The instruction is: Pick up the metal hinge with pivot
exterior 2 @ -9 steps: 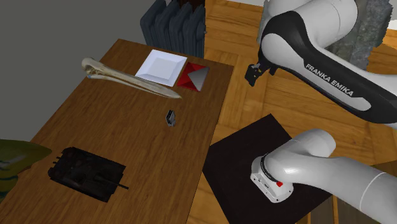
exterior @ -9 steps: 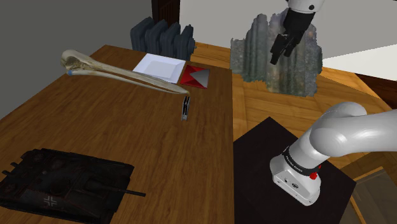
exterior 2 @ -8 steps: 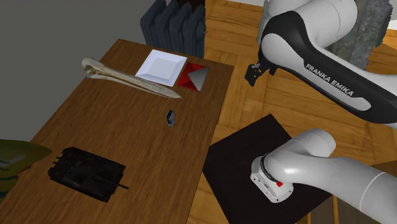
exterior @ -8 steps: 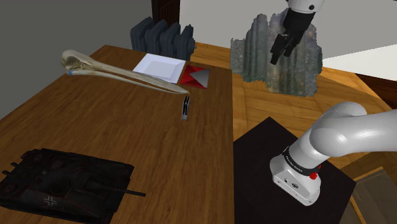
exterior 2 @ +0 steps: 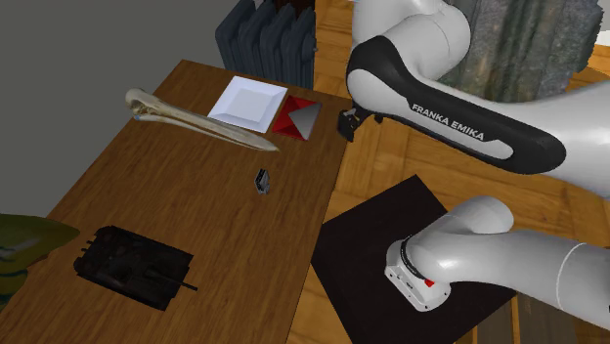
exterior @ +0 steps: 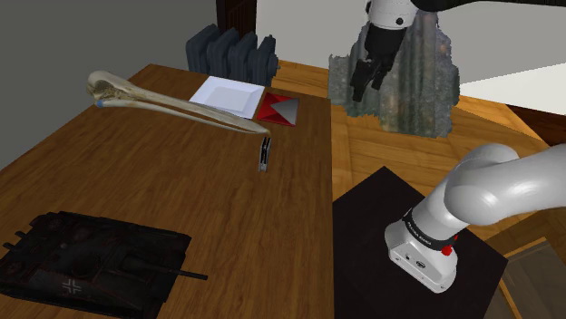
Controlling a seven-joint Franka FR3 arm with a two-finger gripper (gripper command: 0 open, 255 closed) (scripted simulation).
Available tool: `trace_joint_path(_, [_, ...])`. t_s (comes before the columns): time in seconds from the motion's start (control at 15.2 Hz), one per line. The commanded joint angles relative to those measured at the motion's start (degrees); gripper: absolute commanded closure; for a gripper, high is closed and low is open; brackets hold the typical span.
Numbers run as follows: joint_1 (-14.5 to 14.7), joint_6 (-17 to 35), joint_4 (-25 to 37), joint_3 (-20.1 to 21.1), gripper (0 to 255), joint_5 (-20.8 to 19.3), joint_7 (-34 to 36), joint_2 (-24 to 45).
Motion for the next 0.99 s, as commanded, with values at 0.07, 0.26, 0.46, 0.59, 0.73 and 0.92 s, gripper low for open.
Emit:
trace_joint_path(0.07, [1.63,1.76,1.76,2.62,0,1.92,1.67,4.31])
trace_joint_path(0.26, [3.10,3.47,3.94,5.17,0,3.42,3.29,8.95])
trace_joint_path(0.46, [4.43,5.01,6.57,7.70,0,4.56,4.91,13.79])
trace_joint_path(0.59, [5.26,5.92,8.57,9.36,0,5.08,6.01,17.13])
trace_joint_path(0.73, [6.09,6.73,10.76,10.98,0,5.40,7.14,20.56])
trace_joint_path(0.92, [7.33,7.73,14.41,13.34,0,5.49,8.92,25.86])
